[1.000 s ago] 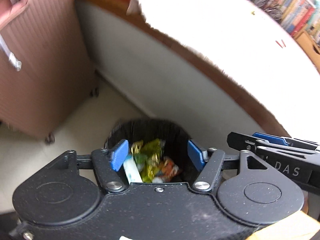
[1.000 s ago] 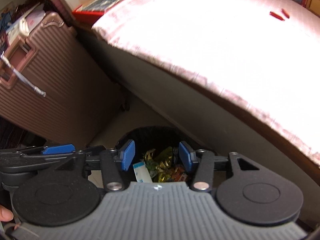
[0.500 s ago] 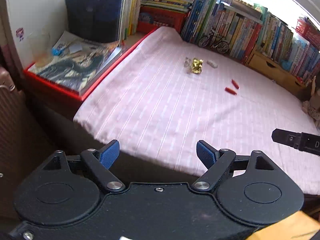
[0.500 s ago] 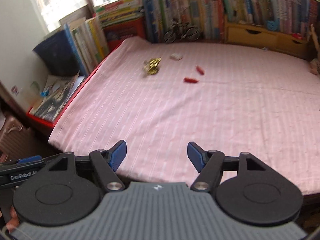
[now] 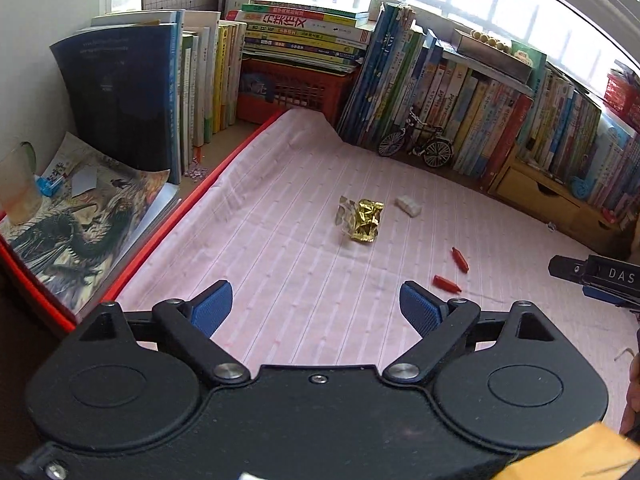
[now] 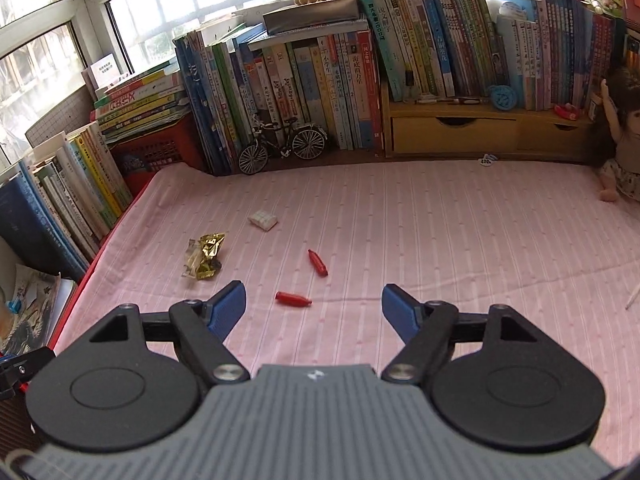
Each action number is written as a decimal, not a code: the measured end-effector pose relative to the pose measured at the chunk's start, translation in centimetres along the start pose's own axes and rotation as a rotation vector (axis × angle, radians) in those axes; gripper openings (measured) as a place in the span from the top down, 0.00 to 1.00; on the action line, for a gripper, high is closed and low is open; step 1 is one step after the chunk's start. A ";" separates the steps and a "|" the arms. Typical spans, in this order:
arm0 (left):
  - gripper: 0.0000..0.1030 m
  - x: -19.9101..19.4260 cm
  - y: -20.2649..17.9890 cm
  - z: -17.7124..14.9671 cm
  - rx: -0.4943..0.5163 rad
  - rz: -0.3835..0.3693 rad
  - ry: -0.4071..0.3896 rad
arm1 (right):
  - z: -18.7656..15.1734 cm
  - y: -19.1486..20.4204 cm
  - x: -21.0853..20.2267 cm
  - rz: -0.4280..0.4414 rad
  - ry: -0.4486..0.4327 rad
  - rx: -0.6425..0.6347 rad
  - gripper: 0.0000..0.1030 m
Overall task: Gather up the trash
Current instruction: 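Move both tools back over the bed toward the gold wrapper and red sticks, then grasp the gold candy wrapper with the left gripper while the right gripper grasps a red stick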
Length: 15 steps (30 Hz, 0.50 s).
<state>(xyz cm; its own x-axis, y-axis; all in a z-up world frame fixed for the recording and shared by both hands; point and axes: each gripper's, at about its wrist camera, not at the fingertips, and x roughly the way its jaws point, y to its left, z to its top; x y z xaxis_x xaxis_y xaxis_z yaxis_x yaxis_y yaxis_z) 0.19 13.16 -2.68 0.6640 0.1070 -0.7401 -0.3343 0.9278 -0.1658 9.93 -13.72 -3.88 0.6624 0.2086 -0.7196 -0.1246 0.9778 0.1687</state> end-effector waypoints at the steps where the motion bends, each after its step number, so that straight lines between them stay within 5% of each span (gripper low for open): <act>1: 0.10 1.5 -0.6 0.7 0.001 0.009 -0.003 | 0.7 -0.1 1.2 0.001 0.006 -0.015 0.19; 13: 0.09 17.4 -6.6 5.4 0.010 0.056 0.085 | 3.5 -1.2 12.0 0.049 0.121 -0.135 0.21; 15: 0.23 19.0 -7.1 5.7 0.024 0.054 0.099 | 3.5 -1.7 13.2 0.058 0.145 -0.119 0.23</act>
<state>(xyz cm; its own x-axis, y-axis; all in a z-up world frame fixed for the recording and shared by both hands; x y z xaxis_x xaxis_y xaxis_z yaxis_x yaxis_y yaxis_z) 18.94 10.66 -11.85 0.5754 0.1224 -0.8086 -0.3511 0.9299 -0.1092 21.47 -12.69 -11.29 0.5394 0.2574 -0.8017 -0.2515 0.9579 0.1384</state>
